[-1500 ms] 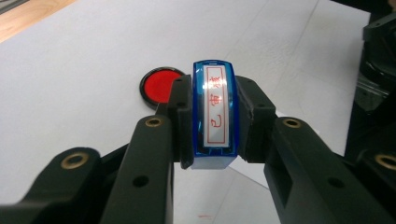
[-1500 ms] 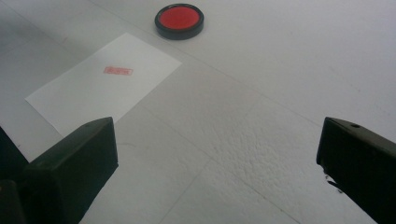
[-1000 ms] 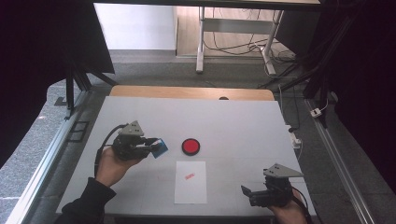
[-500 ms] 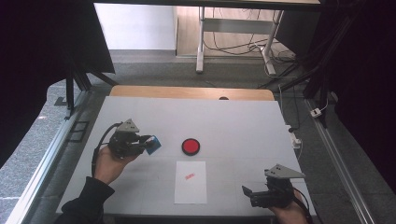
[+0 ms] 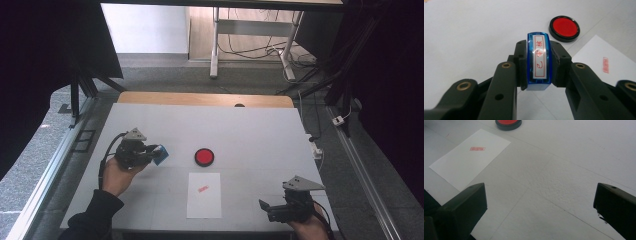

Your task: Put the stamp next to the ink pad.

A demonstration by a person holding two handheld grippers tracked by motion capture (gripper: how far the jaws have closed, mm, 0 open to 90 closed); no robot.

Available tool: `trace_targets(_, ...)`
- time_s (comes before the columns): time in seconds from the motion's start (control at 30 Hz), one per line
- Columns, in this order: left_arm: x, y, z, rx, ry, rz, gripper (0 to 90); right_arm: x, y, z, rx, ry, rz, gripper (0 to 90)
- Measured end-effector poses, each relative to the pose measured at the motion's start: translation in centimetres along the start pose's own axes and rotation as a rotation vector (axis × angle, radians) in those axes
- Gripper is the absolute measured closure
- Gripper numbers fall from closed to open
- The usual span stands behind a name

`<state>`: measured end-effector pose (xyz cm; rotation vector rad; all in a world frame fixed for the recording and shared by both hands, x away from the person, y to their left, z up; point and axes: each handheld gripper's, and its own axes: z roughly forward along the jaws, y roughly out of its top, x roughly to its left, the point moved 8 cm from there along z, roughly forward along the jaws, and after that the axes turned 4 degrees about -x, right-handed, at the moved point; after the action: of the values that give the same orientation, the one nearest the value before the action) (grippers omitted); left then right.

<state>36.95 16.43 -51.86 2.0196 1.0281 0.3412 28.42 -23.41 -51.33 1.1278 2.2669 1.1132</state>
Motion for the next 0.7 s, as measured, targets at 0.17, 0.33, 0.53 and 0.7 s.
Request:
trace_targets(0.17, 0.5, -0.8, 0.8, 0.019, 0.018, -0.021, 70.2, 0.0, 0.0, 0.0, 0.003, -0.006, -0.001, 0.0)
trace_targets(0.33, 0.9, -1.3, 1.8, 0.045, 0.028, -0.027, 70.1, 0.0, 0.0, 0.1, 0.011, -0.006, -0.001, 0.0)
trace_targets(0.53, 0.6, -1.8, 3.0, 0.081, 0.038, -0.013, 70.1, 0.0, -0.1, 0.1, 0.017, -0.003, -0.001, 0.0)
trace_targets(0.7, 0.4, -2.5, 3.8, 0.144, 0.055, 0.024, 69.9, 0.0, -0.1, 0.1, 0.019, -0.002, -0.001, 0.0)
